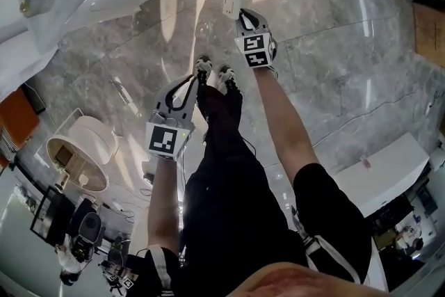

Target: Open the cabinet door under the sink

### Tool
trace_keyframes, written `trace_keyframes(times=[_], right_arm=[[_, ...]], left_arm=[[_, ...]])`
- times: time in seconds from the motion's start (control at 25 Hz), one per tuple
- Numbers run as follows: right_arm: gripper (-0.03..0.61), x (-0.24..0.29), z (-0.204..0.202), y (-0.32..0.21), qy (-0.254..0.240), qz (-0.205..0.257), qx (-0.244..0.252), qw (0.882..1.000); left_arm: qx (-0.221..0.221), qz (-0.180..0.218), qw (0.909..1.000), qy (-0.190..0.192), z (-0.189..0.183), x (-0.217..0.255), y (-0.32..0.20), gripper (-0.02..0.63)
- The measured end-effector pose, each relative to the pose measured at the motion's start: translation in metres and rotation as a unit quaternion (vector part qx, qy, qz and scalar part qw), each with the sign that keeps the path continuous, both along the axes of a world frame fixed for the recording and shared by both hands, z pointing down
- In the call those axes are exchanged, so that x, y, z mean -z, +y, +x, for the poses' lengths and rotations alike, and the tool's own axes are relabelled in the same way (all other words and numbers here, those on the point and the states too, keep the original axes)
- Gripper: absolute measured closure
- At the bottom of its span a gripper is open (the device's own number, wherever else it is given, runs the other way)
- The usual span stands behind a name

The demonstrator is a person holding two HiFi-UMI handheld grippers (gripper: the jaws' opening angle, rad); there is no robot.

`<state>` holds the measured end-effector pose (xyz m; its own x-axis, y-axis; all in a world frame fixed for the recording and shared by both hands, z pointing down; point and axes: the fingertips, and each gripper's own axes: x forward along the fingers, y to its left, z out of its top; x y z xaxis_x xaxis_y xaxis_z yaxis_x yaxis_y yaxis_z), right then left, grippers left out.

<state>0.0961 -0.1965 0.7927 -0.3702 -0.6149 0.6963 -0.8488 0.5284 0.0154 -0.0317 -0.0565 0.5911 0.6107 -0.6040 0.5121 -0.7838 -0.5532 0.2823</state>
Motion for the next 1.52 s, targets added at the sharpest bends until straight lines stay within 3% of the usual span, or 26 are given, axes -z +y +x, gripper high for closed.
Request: trace_keyframes(times=[0.24,0.48,0.64,1.08,1.28,1.4,1.52], right_arm=[[0.494,0.0,0.053,0.003,0.014,-0.004,0.013,1.0],[0.491,0.006,0.071,-0.002,-0.016,-0.005,0.019,1.0],[0.484,0.006,0.079,-0.006,-0.01,-0.016,0.031,0.999],[0.492,0.008,0.138,-0.016,0.001,-0.014,-0.054,0.998],[0.487,0.011,0.139,-0.019,-0.001,-0.018,-0.063,0.998],[0.442,0.012,0.141,-0.01,-0.004,-0.026,-0.081,0.996],[0.431,0.016,0.136,0.011,0.012,-0.034,-0.06,0.998]], left_arm=[[-0.047,0.011,0.9988,0.008,0.041,0.008,-0.005,0.586],[-0.064,0.015,0.9978,0.01,0.055,0.005,-0.003,0.586],[-0.064,0.012,0.9979,0.008,0.056,0.002,-0.004,0.586],[-0.068,0.014,0.9975,0.017,0.072,0.003,-0.011,0.586],[-0.078,0.021,0.9967,0.013,0.072,0.008,-0.013,0.586],[-0.071,0.026,0.9971,0.01,0.065,0.014,-0.014,0.586],[-0.057,0.026,0.998,0.007,0.057,0.021,-0.016,0.586]])
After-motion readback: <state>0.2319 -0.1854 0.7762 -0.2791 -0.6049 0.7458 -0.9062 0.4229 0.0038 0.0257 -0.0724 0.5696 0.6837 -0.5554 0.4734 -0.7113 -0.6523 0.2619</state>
